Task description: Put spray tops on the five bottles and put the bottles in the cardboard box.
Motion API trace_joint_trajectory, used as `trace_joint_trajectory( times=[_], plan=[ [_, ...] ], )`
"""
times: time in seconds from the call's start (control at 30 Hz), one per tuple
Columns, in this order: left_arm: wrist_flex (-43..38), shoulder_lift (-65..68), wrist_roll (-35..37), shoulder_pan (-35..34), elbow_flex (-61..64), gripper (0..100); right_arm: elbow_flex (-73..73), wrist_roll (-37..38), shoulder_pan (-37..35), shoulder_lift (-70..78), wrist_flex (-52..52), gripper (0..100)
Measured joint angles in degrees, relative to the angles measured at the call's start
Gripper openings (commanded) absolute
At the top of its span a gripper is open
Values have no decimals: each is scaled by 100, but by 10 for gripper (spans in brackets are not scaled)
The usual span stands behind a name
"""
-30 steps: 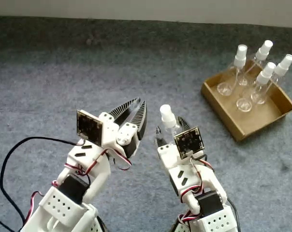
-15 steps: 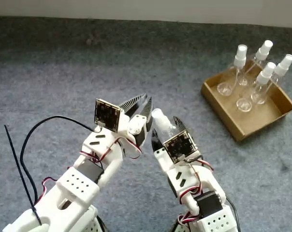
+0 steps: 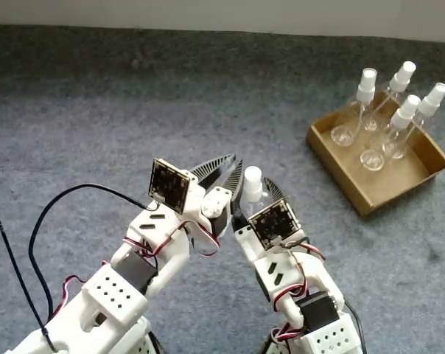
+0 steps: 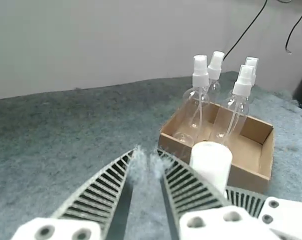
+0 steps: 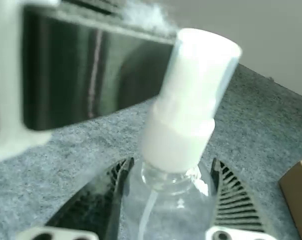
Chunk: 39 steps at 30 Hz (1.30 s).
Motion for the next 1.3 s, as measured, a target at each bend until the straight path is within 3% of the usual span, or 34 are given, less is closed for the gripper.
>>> trace_joint_trajectory(
  times=[0.2, 0.67, 0.83, 1.07, 1.3],
  plan=[
    [413, -79, 0, 9, -9, 6, 0, 0, 0, -9, 0, 180],
    [422, -167, 0, 0, 0, 6, 0, 0, 18, -9, 0, 180],
    [422, -1002, 0, -352, 158, 5, 0, 0, 396, -9, 0, 180],
    [422, -2365, 0, -343, 1081, 5, 0, -721, 457, -9, -141, 180],
    [422, -3086, 0, -167, 1565, 5, 0, -835, 835, -9, -765, 180]
  ],
)
